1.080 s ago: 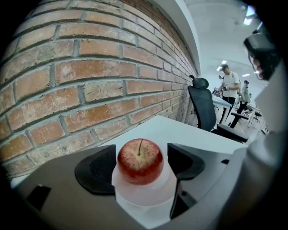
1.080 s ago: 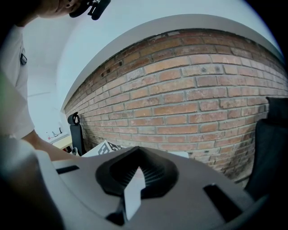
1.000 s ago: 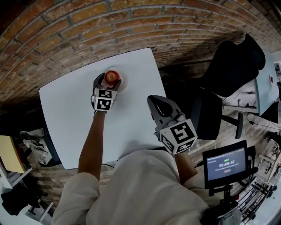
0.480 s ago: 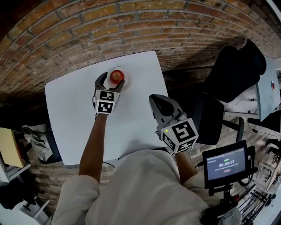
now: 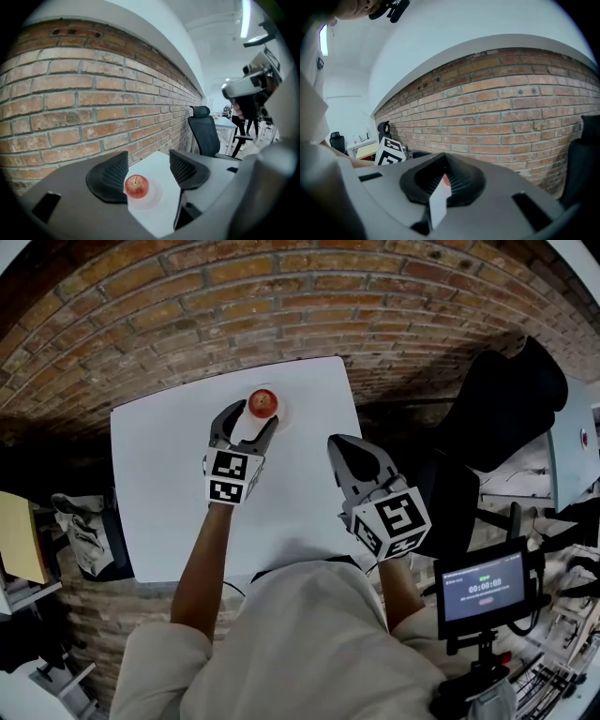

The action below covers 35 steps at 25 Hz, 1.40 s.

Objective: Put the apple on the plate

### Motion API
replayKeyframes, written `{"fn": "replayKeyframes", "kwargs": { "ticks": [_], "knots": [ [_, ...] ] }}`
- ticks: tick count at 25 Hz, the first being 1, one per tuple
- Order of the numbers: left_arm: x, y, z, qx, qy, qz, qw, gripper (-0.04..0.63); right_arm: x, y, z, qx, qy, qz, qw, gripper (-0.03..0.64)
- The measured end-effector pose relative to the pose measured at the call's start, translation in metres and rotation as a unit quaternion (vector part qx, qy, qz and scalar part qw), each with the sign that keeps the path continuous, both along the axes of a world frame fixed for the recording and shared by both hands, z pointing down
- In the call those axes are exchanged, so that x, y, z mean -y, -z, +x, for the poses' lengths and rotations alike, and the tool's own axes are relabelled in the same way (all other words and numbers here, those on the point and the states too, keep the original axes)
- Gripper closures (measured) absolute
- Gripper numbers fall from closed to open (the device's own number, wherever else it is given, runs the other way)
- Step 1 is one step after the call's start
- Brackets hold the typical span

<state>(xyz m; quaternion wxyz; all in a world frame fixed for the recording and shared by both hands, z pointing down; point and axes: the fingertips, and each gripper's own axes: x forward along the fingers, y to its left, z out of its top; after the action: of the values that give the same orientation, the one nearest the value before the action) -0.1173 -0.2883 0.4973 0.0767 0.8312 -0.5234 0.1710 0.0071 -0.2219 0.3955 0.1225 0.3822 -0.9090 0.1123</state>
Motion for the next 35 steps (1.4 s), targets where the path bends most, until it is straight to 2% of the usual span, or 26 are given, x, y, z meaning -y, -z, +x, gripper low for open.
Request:
{"fn": "replayKeyframes", "kwargs": {
  "ticks": [10, 14, 22, 28, 35],
  "knots": [
    [-0.052, 0.074, -0.013, 0.034, 0.019, 0.078, 0.9962, 0.396, -0.019, 0.032, -0.023, 0.005, 0.029, 0.039, 0.999, 0.614],
    [-0.07, 0.103, -0.018, 0.02, 0.031, 0.105, 0.9938, 0.46, -0.023, 0.046, -0.03, 0.006, 0.039, 0.057, 0.998, 0.614],
    [-0.1, 0.156, -0.01, 0.003, 0.031, 0.164, 0.986, 0.545, -0.028, 0.076, -0.031, 0.015, 0.046, 0.089, 0.995, 0.614],
    [-0.119, 0.183, -0.006, 0.005, 0.03, 0.196, 0.9801, 0.588, -0.033, 0.091, -0.032, 0.003, 0.044, 0.104, 0.994, 0.614],
    [-0.13, 0.212, -0.013, -0.01, 0.045, 0.207, 0.9772, 0.588, -0.04, 0.111, -0.039, -0.009, 0.051, 0.125, 0.991, 0.614]
  ]
}}
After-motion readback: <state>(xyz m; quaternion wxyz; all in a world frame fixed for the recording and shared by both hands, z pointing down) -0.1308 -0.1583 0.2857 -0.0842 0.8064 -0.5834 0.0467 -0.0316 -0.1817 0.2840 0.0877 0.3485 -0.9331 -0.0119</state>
